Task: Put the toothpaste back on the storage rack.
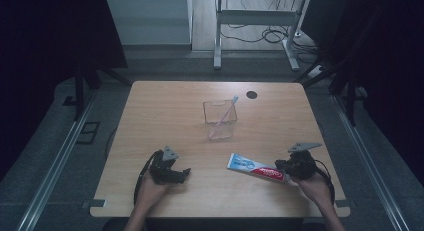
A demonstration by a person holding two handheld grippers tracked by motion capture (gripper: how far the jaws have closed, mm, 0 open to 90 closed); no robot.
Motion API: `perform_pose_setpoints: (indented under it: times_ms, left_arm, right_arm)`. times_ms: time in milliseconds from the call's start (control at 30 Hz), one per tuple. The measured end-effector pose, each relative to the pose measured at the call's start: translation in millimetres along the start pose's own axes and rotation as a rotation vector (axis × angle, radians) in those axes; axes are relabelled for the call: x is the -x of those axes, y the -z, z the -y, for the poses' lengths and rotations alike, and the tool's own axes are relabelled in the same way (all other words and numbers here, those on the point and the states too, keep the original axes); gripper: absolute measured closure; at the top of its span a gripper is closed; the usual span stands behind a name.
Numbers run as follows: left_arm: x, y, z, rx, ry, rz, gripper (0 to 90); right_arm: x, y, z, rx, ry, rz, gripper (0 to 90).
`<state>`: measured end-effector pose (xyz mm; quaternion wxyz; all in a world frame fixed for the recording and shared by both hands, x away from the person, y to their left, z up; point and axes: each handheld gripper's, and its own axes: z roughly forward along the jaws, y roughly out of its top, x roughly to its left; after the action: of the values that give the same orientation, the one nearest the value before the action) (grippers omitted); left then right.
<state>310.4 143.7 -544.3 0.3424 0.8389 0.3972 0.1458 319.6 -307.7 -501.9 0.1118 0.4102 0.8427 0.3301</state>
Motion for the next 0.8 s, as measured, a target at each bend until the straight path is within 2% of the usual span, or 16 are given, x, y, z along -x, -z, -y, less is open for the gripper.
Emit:
perform_pose_setpoints:
  times_ms: [200, 367, 567, 800]
  left_arm:
    - [0.4, 0.0, 0.0, 0.000, 0.003, -0.001, 13.8]
    - [0.3, 0.0, 0.0, 0.000, 0.003, -0.001, 13.8]
    - [0.3, 0.0, 0.0, 0.000, 0.003, -0.001, 13.8]
    - [0.3, 0.0, 0.0, 0.000, 0.003, 0.000, 13.9]
  right_arm:
    - [-4.4, 5.5, 9.4, -0.022, 0.016, -0.008, 81.5]
    - [-3.3, 10.6, 8.0, -0.025, 0.016, -0.010, 75.4]
    - [-6.3, 17.7, 1.5, -0.046, 0.024, -0.036, 63.2]
    - [-14.2, 17.5, -7.9, -0.108, 0.057, -0.075, 49.9]
